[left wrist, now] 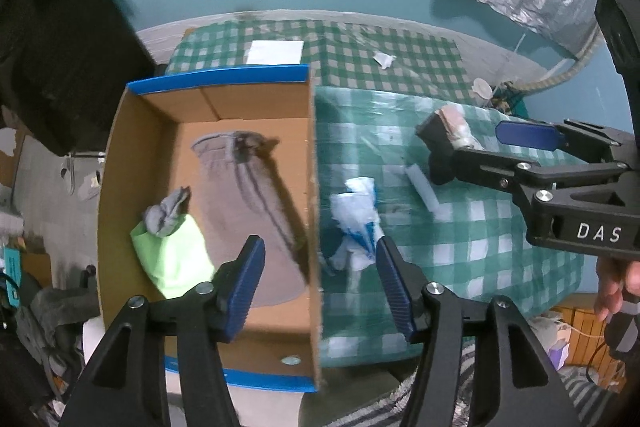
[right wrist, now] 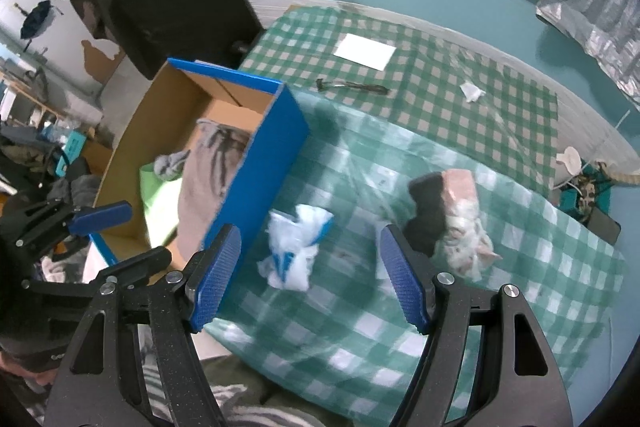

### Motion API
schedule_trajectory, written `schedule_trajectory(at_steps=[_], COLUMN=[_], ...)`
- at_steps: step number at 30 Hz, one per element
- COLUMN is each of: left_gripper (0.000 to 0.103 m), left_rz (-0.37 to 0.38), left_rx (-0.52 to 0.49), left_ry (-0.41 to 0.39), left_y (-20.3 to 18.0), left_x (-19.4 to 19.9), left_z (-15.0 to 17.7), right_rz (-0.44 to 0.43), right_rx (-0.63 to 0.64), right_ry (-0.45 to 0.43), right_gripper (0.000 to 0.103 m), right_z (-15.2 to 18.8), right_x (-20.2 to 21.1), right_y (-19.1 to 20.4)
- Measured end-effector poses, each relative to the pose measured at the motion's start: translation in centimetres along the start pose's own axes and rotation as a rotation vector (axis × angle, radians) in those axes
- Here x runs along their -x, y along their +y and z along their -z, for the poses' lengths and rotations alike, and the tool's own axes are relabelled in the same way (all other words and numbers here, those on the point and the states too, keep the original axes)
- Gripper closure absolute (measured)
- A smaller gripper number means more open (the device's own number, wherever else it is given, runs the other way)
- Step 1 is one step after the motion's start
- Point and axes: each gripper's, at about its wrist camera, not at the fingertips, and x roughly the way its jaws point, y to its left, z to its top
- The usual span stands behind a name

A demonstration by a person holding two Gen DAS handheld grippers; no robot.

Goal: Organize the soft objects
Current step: 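Move both open tools back over the remaining items on the table, then grasp the white-wrapped pink bundle with the right tool while the left tool grasps the white-blue plastic bag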

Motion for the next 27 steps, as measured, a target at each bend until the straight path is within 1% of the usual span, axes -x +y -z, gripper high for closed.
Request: schedule_trajectory(at_steps=[7,10,18,27], left_gripper=[0.035,0.033,0.03,0.029], left_rz=[0.008,0.012,0.05,0.067], left_rx=[-0.043,-0.046,-0.031,-0.007], left_ry=[0.024,0.044,0.11,0.196], left_y=[-3.1,-4.1,-5.6,-7.3], left_x=[-1.1,-1.8,-4.4,-8.3], left_z=[-0.4,-0.5,-0.6,-0.2], right_rz=[0.019,0.028,0.049,0.089], right_rx=[-0.028,-0.037,-0.06,-0.057], right_ry=[0.002,0.003,0.018,0.05], right_gripper=[0.03,0.03,0.03,0.03], right_z=[0.9,1.2,2.3,3.1], right_x=[0.7,1.0,1.1,-0.3], right_y=[-3.0,-4.2,-7.3,-10.0])
